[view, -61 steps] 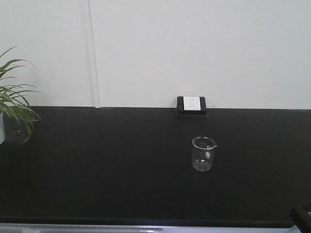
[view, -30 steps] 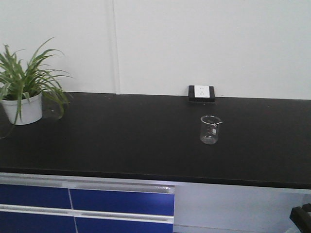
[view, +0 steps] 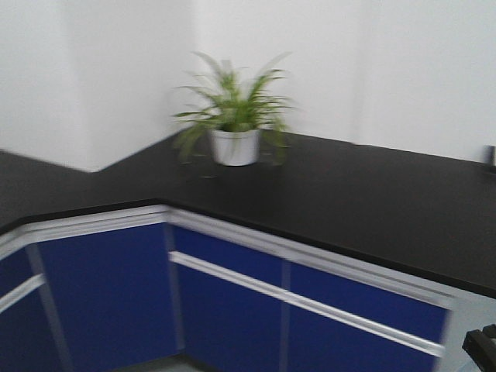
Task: Grab transparent chemical and place on left bench
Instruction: 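Drive the base to the other bench holding the dropper in the right gripper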
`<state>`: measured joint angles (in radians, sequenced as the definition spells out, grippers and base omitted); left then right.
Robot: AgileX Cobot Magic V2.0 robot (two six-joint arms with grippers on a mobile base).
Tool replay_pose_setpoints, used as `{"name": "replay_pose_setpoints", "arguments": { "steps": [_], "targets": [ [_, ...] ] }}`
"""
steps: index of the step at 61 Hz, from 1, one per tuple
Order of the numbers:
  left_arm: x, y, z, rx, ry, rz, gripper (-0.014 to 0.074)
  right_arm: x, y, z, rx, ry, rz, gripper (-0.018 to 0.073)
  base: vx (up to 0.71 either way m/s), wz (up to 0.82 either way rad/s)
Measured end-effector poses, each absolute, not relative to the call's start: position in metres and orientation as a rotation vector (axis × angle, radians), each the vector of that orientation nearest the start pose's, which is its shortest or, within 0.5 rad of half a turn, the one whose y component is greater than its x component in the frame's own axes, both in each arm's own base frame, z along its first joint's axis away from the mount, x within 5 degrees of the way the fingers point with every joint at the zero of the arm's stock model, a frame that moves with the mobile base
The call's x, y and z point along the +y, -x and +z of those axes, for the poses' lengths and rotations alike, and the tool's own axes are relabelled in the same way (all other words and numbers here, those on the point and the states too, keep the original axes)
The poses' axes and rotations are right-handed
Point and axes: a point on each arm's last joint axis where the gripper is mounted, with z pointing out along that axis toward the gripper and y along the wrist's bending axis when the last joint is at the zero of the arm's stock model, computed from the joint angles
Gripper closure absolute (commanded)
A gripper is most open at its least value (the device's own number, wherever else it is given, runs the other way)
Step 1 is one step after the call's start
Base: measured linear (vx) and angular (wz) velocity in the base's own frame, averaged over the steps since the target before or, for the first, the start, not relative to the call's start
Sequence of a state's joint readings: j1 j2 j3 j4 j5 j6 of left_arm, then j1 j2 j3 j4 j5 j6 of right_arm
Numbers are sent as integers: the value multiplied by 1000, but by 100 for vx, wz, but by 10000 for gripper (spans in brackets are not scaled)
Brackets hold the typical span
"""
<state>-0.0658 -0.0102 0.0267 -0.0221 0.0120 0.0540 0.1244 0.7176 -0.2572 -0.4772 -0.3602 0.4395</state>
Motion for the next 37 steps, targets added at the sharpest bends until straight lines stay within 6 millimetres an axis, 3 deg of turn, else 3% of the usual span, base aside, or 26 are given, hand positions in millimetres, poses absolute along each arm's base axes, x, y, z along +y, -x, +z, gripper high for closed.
{"name": "replay_pose_setpoints", "arguments": {
  "steps": [22,37],
  "targets": [
    [-4,-57,204,1510,-74,-27,600,32,-141,262,1608,235,219,564,-10,107],
    [-4,-57,204,1510,-74,-27,600,32,-141,262,1608,235,219,564,-1,85]
  ]
}}
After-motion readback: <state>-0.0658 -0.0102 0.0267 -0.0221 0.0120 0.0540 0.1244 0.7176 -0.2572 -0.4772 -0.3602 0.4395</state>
